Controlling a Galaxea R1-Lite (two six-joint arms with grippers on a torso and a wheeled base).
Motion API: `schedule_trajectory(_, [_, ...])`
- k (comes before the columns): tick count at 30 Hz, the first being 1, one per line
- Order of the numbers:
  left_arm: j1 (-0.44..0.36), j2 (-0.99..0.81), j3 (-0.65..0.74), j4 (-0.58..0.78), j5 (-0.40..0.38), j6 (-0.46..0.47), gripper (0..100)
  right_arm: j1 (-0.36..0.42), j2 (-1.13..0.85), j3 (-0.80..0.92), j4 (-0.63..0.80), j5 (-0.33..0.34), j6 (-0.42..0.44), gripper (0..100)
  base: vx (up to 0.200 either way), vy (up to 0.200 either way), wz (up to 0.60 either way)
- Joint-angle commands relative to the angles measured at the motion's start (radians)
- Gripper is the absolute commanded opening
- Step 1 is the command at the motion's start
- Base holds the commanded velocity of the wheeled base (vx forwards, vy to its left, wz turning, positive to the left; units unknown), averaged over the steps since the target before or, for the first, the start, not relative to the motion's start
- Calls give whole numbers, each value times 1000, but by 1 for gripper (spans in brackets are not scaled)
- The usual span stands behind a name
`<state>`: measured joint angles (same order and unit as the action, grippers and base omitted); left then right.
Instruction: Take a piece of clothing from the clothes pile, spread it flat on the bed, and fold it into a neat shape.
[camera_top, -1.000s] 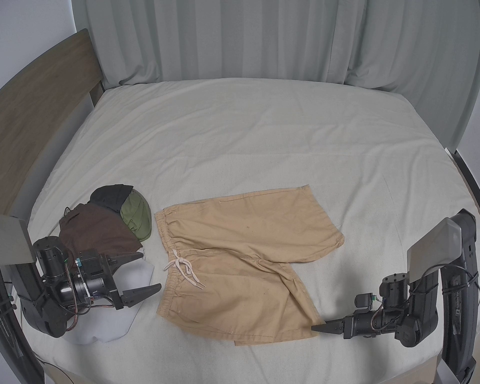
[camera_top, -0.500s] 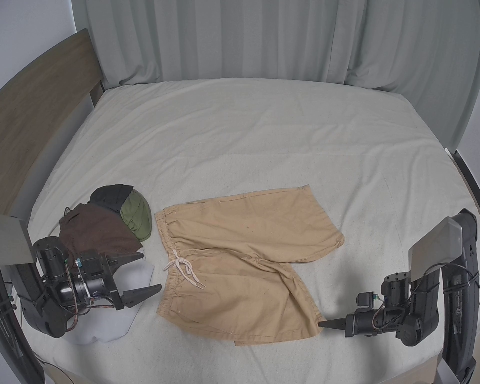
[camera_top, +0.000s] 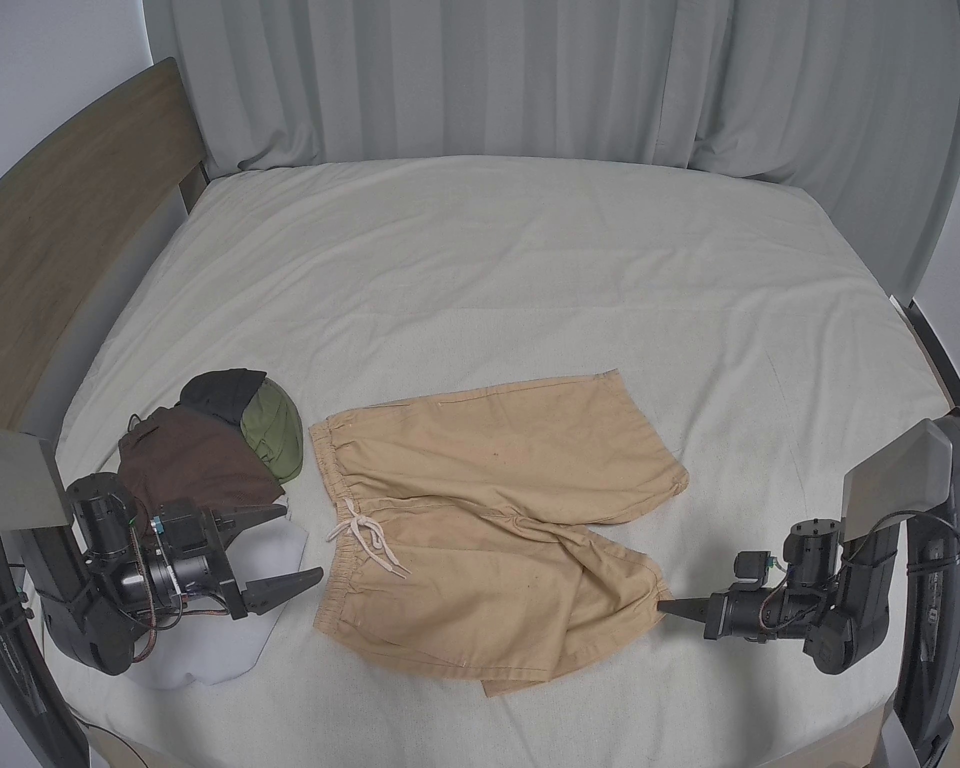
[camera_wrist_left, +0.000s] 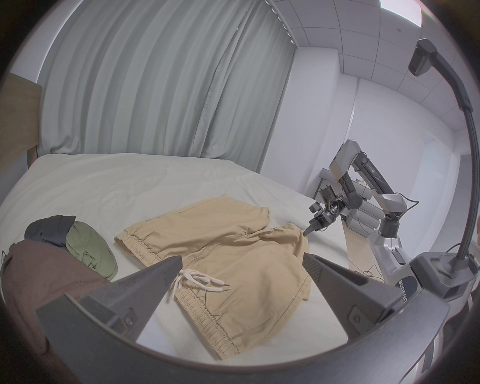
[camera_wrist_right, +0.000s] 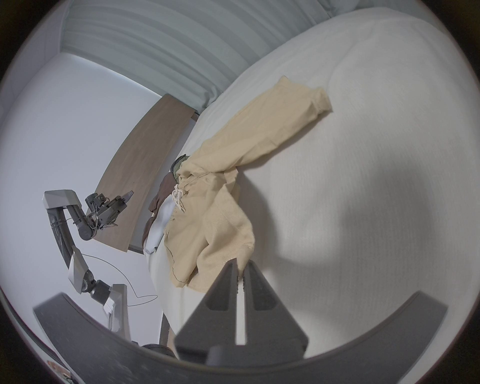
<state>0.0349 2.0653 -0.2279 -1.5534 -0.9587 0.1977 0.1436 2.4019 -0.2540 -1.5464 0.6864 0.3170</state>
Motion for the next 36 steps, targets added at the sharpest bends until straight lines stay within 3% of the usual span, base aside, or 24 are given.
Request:
schedule_trajectory(1, [0, 2, -1, -1, 0, -1, 100, -13, -17, -11, 0, -4, -15, 0, 0, 0, 0])
schedule_trajectory(7, [0, 2, -1, -1, 0, -1, 100, -36, -15, -30, 0, -34, -44, 0, 0, 0, 0])
schedule_trajectory(30, [0, 2, 2, -1, 0, 0, 100, -96, -6, -102, 0, -42, -119, 0, 0, 0, 0])
schedule_trajectory(33, [0, 2, 2, -1, 0, 0, 100, -108, 3, -140, 0, -94, -153, 0, 0, 0, 0])
schedule_trajectory(36, [0, 2, 2, -1, 0, 0, 100, -108, 13, -154, 0, -103, -154, 0, 0, 0, 0])
